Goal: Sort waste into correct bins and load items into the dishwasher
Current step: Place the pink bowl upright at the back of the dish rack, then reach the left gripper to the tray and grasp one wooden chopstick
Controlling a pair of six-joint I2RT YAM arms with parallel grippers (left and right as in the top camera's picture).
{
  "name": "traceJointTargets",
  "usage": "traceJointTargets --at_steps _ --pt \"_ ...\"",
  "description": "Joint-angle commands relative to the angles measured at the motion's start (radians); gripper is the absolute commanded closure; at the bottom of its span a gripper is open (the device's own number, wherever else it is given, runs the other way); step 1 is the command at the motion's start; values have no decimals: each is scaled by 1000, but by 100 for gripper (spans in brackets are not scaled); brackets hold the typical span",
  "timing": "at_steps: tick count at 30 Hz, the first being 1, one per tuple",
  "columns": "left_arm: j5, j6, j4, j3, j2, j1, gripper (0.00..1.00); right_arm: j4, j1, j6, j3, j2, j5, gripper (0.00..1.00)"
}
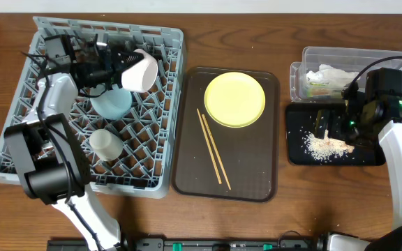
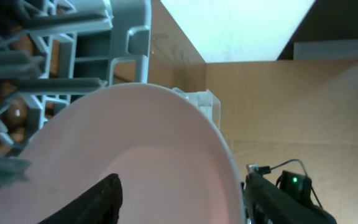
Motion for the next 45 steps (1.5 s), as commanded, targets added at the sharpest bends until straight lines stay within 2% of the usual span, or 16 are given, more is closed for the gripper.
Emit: traceJointTargets --at_steps 1,11,16,23,29,33,36,39,40,45 --pt "-47 6 -11 0 1 32 33 -4 -6 13 19 -16 1 1" --pt "-126 6 -13 0 1 53 30 -9 -6 13 19 -16 1 1" --pt "-165 6 -2 0 -4 53 22 -9 -6 13 19 -16 1 1" --pt "-190 6 84 0 -119 53 13 -9 -6 13 19 -16 1 1" --pt "-232 6 76 0 -263 52 12 -9 -6 13 19 -16 1 1" --pt "-362 65 -64 0 -371 29 12 -9 -6 13 19 -16 1 1" --pt "-575 132 -241 0 -450 -23 12 -8 -6 13 19 -16 1 1" --pt "-872 145 -473 0 -531 -137 12 -9 -6 13 19 -16 1 1" --pt "-929 145 -528 0 -546 -175 12 -9 -6 13 19 -16 1 1" --pt "-1088 140 -686 0 -575 -373 12 -8 -6 13 19 -16 1 1"
